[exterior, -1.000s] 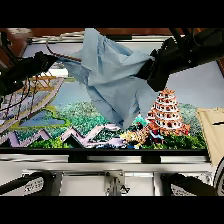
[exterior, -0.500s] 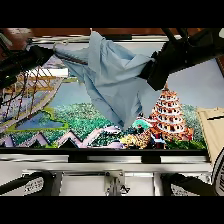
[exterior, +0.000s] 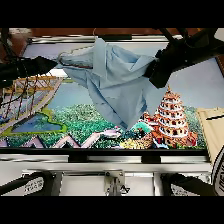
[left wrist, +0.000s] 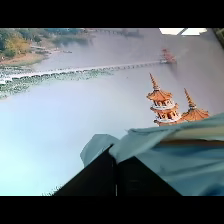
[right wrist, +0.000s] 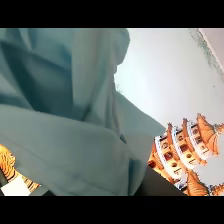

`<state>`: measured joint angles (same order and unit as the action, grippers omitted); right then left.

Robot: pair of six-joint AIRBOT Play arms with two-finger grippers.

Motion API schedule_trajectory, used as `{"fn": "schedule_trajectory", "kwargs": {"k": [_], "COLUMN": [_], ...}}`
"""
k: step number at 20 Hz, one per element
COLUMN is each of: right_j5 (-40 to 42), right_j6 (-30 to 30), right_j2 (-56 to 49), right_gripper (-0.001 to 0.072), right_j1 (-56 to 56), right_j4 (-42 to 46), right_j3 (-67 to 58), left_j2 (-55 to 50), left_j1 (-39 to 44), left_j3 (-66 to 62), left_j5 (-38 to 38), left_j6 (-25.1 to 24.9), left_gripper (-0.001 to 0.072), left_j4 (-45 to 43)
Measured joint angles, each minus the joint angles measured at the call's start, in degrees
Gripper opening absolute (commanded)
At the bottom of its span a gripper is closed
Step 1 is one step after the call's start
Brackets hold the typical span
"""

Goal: Fold the shirts.

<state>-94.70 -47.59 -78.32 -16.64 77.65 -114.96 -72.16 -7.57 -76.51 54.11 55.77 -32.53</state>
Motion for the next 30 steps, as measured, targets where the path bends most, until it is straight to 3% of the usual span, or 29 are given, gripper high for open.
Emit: {"fn": "schedule_trajectory", "kwargs": {"k": [6, 10, 13, 16, 25, 26, 27, 28, 30], "right_j5": [0.8, 0.8, 1.8, 3.6, 9.0, 10.0, 11.1, 12.2, 14.9], "right_j6": [0.6, -1.0, -5.0, -9.4, -16.8, -17.5, -18.2, -19.0, -20.9], "right_j2": [-0.1, -0.6, -0.9, -1.0, 2.3, 2.5, 2.8, 3.0, 3.6], "right_gripper": [0.0067, 0.0068, 0.0068, 0.0069, 0.0069, 0.0069, 0.0069, 0.0069, 0.0069], "right_j1": [0.1, 0.1, 0.1, 0.1, 0.1, 0.1, 0.1, 0.1, 0.1], "right_j4": [2.4, 0.3, -3.1, -5.3, -9.2, -10.0, -10.9, -11.8, -12.6], "right_j3": [0.0, 0.0, 0.0, 0.0, 0.0, 0.0, 0.0, 0.0, -0.1], "left_j2": [0.3, 0.3, 0.3, 0.4, -0.4, -0.8, -1.0, -1.2, -1.2], "left_j1": [0.3, 3.2, 7.8, 13.0, 22.1, 23.1, 24.2, 25.4, 26.5], "left_j3": [-3.8, -7.6, -11.7, -15.3, -17.7, -17.7, -17.8, -17.8, -18.6], "left_j5": [1.2, 0.9, 1.2, 1.5, 4.8, 5.1, 5.7, 5.8, 4.7], "left_j6": [0.0, -2.1, -4.3, -5.5, 1.9, 2.4, 2.8, 3.1, 3.2], "left_gripper": [0.0053, 0.0053, 0.0053, 0.0053, 0.0063, 0.0168, 0.0373, 0.0517, 0.0557], "left_j4": [-2.4, 5.1, 12.5, 14.3, -8.1, -9.4, -9.8, -10.3, -11.3]}}
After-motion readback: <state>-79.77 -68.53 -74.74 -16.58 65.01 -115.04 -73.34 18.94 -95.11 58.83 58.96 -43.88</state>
